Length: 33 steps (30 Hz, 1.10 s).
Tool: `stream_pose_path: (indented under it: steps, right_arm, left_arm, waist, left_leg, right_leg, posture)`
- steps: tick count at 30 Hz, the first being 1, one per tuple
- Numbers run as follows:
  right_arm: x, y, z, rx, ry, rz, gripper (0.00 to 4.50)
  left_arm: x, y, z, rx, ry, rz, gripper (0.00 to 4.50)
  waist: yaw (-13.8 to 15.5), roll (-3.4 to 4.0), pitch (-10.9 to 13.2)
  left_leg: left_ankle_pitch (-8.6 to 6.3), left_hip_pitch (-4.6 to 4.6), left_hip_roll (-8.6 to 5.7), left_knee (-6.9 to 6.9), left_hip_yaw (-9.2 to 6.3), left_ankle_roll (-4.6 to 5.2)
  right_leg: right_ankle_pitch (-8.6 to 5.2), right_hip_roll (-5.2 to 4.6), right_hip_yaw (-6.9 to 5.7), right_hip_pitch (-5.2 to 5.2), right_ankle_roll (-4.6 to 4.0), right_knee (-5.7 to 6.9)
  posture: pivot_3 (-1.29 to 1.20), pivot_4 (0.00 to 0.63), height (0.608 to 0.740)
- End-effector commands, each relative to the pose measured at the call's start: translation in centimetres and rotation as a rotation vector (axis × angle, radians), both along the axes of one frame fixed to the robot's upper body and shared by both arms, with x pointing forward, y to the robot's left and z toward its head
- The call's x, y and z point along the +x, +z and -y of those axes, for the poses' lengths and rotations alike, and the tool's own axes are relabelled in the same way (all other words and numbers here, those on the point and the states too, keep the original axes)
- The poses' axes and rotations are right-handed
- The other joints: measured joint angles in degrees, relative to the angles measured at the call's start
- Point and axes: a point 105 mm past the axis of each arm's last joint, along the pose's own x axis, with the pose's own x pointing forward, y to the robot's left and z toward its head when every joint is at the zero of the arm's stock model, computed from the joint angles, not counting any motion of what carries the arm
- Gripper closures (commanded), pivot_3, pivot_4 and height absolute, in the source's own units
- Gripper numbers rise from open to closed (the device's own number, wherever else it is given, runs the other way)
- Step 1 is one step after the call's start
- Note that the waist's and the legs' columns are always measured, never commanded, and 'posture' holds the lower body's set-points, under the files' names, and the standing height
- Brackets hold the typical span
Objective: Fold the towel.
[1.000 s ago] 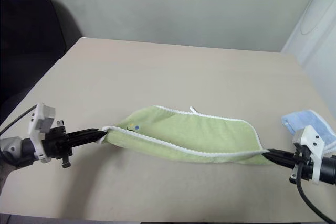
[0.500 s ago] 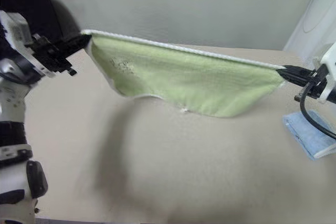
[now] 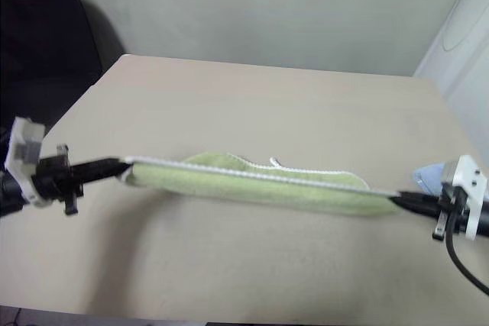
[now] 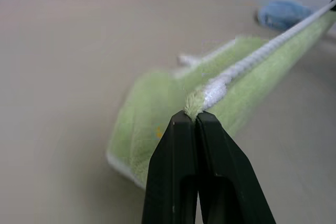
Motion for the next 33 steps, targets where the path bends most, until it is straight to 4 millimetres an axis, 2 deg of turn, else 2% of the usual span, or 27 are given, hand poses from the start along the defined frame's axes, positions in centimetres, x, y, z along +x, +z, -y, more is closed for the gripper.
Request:
stream_pose_path:
  steps: [1, 3, 5, 7, 9, 12, 14, 18, 20, 24, 25, 28, 30, 32, 33]
  right_arm:
    - [-0.4, -0.2, 0.5, -0.048, 0.014, -0.004, 4.48]
    - [0.0, -0.6, 0.5, -0.045, 0.004, -0.004, 4.48]
    - [0.9, -0.9, 0.6, -0.062, -0.018, 0.019, 4.48]
    - [2.6, -1.1, 1.1, -0.097, -0.068, 0.054, 4.48]
    - [4.7, -1.1, 1.7, -0.129, -0.128, 0.114, 4.48]
    - [7.3, -1.1, 1.8, -0.148, -0.165, 0.163, 4.48]
    - [9.1, -1.5, 1.5, -0.165, -0.164, 0.179, 4.48]
    - [11.9, -2.8, 1.2, -0.203, -0.183, 0.175, 4.48]
    - [12.9, -3.5, 1.1, -0.218, -0.195, 0.158, 4.48]
    - [13.4, -4.9, 0.8, -0.24, -0.18, 0.125, 4.48]
    - [13.6, -4.9, 0.9, -0.232, -0.191, 0.122, 4.06]
    - [13.7, -4.6, 1.1, -0.209, -0.204, 0.128, 3.2]
    - [13.7, -3.3, 1.3, -0.18, -0.235, 0.193, 2.47]
    - [13.6, -1.9, 2.2, -0.137, -0.316, 0.256, 1.77]
    - [13.5, -1.5, 2.6, -0.122, -0.345, 0.266, 1.41]
  left_arm:
    - [-1.0, 0.2, 0.8, 0.05, -0.033, 0.011, 4.5]
    - [-1.0, -0.5, 0.9, 0.045, -0.016, 0.003, 4.5]
    - [0.1, -0.8, 0.8, 0.037, 0.039, 0.017, 4.5]
    - [1.8, -0.9, 0.4, 0.055, 0.105, 0.048, 4.5]
    - [3.4, -0.6, 0.0, 0.066, 0.168, 0.086, 4.5]
    - [6.0, -0.7, -0.9, 0.085, 0.264, 0.116, 4.5]
    - [7.6, -1.3, -1.4, 0.122, 0.313, 0.119, 4.5]
    - [9.8, -2.5, -1.3, 0.182, 0.359, 0.124, 4.5]
    - [10.5, -3.3, -0.9, 0.205, 0.357, 0.107, 4.5]
    - [10.6, -4.5, 0.3, 0.216, 0.299, 0.078, 4.5]
    - [10.5, -4.5, 0.5, 0.199, 0.288, 0.073, 4.03]
    - [10.3, -4.4, 0.7, 0.181, 0.275, 0.073, 3.13]
    - [9.9, -4.2, 0.1, 0.186, 0.294, 0.084, 2.39]
    - [9.7, -3.3, -0.6, 0.138, 0.338, 0.12, 1.7]
    - [9.6, -2.9, -0.9, 0.108, 0.359, 0.131, 1.67]
  waist:
    - [0.0, -0.05, 0.0]
    - [0.0, -0.05, -0.1]
    - [-0.1, -0.01, -0.1]
    - [-0.1, 0.0, -0.1]
    - [0.0, 0.02, -0.1]
    - [0.0, 0.05, -0.1]
    - [0.0, 0.07, -0.1]
    - [0.0, 0.08, -0.1]
    - [0.0, 0.1, -0.1]
    - [0.2, 0.1, -0.1]
    - [0.2, 0.1, -0.1]
    - [0.3, 0.1, -0.1]
    - [0.2, 0.11, -0.1]
    - [0.2, 0.16, -0.1]
    - [0.2, 0.15, -0.1]
  left_leg:
    - [0.0, -0.02, 0.0, 0.0, 0.0, 0.0]
    - [0.0, -0.01, 0.01, -0.01, 0.01, -0.01]
    - [0.0, 0.02, 0.01, -0.01, 0.03, -0.01]
    - [0.0, 0.05, 0.02, -0.01, 0.03, -0.01]
    - [0.07, 0.07, 0.02, 0.03, 0.04, 0.01]
    - [0.09, 0.1, 0.0, 0.05, 0.07, 0.08]
    - [0.37, 0.13, 0.01, 0.05, 0.08, 0.59]
    - [0.45, 0.22, 0.06, -0.02, 0.03, 0.68]
    - [0.47, 0.24, 0.06, 0.0, 0.03, 0.7]
    - [0.51, 0.22, 0.05, 0.0, 0.03, 0.74]
    - [0.51, 0.22, 0.05, 0.0, 0.02, 0.74]
    - [0.51, 0.21, 0.04, 0.0, 0.03, 0.74]
    - [0.5, 0.21, 0.04, 0.0, 0.03, 0.73]
    - [0.5, 0.22, 0.04, 0.0, 0.04, 0.71]
    - [0.49, 0.21, 0.04, -0.02, 0.03, 0.7]
  right_leg:
    - [0.0, 0.0, 0.0, -0.02, -0.01, 0.01]
    - [0.01, 0.0, 0.0, -0.05, -0.01, 0.02]
    - [0.0, 0.0, 0.0, -0.06, -0.01, 0.05]
    - [0.04, 0.0, 0.0, -0.06, -0.06, 0.08]
    - [0.36, -0.02, 0.0, -0.05, -0.57, 0.13]
    - [0.68, -0.05, -0.02, -0.05, -0.82, 0.17]
    - [0.92, -0.06, -0.05, -0.03, -0.59, 0.15]
    - [1.18, -0.05, -0.13, 0.02, -0.13, -0.04]
    - [1.3, -0.06, -0.13, 0.05, 0.07, -0.08]
    - [1.46, -0.1, -0.15, 0.09, 0.3, -0.16]
    - [1.46, -0.1, -0.16, 0.1, 0.3, -0.16]
    - [1.47, -0.11, -0.16, 0.1, 0.28, -0.16]
    - [1.47, -0.11, -0.16, 0.11, 0.28, -0.15]
    - [1.47, -0.1, -0.16, 0.1, 0.28, -0.15]
    - [1.46, -0.1, -0.16, 0.1, 0.27, -0.16]
  posture:
    - [0.0, 0.15, 0.74]
    - [0.0, 0.15, 0.74]
    - [0.0, 0.15, 0.74]
    - [0.0, 0.15, 0.74]
    - [0.0, 0.15, 0.74]
    - [0.0, 0.15, 0.74]
    - [0.0, 0.15, 0.74]
    - [0.0, 0.15, 0.74]
    - [0.0, 0.15, 0.74]
    - [0.0, 0.15, 0.74]
    - [0.0, 0.15, 0.74]
    - [0.0, 0.15, 0.74]
    - [0.0, 0.15, 0.74]
    - [0.0, 0.15, 0.74]
    - [0.0, 0.15, 0.74]
